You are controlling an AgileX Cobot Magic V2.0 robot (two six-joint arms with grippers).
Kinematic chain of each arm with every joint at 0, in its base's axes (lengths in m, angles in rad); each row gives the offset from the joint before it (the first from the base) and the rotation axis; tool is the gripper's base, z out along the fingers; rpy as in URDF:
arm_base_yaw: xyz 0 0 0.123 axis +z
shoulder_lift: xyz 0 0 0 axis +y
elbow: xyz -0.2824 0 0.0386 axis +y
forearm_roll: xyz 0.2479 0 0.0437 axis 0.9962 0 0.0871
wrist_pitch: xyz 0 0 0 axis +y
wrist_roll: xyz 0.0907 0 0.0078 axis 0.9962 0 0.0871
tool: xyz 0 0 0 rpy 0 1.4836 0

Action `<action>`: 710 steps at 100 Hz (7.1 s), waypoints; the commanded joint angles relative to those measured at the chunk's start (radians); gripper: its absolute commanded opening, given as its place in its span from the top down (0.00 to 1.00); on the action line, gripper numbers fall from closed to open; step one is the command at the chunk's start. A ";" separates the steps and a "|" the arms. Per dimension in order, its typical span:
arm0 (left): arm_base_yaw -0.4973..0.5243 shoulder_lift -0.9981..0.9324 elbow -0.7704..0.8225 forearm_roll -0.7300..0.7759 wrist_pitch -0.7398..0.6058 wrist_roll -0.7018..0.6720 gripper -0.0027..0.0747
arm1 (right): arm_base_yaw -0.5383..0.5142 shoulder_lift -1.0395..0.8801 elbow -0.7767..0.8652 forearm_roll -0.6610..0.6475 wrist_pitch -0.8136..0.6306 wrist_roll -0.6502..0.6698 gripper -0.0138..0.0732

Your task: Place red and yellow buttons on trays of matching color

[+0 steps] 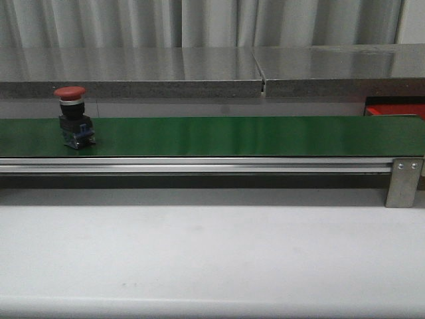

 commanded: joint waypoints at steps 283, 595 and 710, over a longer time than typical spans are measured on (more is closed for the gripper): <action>-0.204 -1.465 1.174 -0.236 -0.591 0.209 0.92 | 0.005 -0.016 -0.021 -0.008 -0.092 -0.004 0.98; -0.204 -1.515 1.202 -0.236 -0.588 0.209 0.99 | 0.354 1.793 -1.548 0.535 0.634 -0.818 0.14; -0.204 -1.515 1.202 -0.236 -0.588 0.209 0.99 | 0.251 1.838 -1.769 0.550 0.760 -0.800 0.80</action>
